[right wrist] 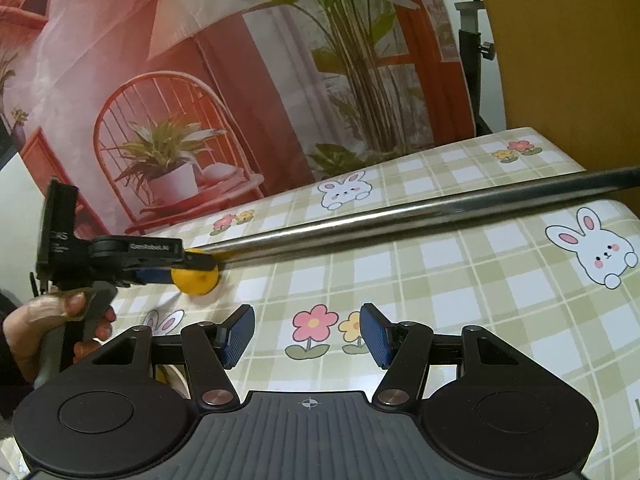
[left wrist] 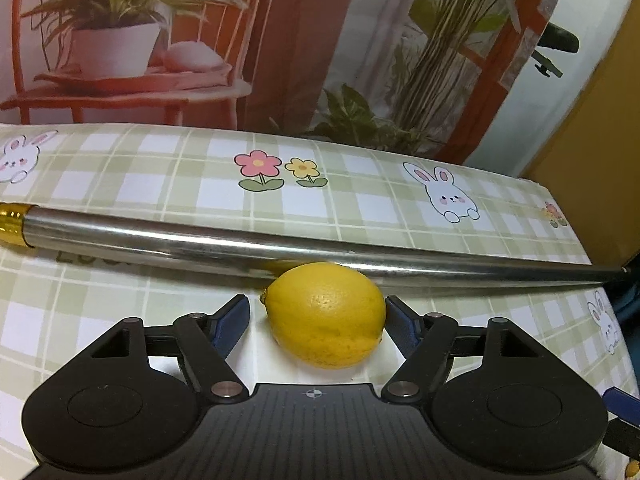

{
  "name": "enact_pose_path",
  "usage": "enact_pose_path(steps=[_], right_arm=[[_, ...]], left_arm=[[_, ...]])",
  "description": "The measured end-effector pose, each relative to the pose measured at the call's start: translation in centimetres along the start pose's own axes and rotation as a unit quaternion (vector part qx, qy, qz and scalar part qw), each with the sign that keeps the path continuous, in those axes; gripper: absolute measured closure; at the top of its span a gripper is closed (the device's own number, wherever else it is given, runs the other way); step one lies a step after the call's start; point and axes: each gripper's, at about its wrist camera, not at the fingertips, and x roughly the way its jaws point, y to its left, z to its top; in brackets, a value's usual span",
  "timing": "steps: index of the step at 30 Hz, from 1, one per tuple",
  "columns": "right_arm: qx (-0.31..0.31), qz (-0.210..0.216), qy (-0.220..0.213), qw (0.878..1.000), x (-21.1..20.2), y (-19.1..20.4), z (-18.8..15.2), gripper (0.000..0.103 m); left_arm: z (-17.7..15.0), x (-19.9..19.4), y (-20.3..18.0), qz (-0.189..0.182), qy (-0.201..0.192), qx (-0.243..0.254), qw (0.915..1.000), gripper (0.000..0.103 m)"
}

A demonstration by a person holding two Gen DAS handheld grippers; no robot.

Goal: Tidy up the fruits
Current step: 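Lift the lemon and carry it over the plate with the left gripper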

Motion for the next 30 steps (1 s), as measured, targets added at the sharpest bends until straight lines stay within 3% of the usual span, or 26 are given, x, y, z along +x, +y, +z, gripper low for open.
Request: enact_pose_path(steps=[7, 21, 30], right_arm=[[-0.003, -0.002, -0.001, 1.0, -0.2, 0.1, 0.2, 0.047], [-0.005, 0.006, -0.012, 1.0, -1.6, 0.7, 0.1, 0.048], [-0.006, 0.012, -0.018, 1.0, -2.7, 1.2, 0.0, 0.048]], left_arm=[[-1.2, -1.9, -1.2, -0.007, 0.008, 0.065, 0.9978, 0.036], [-6.9, -13.9, -0.4, -0.103, -0.014, 0.088, 0.9908, 0.036], [-11.7, -16.6, -1.4, -0.116, 0.008, 0.11, 0.9871, 0.036]])
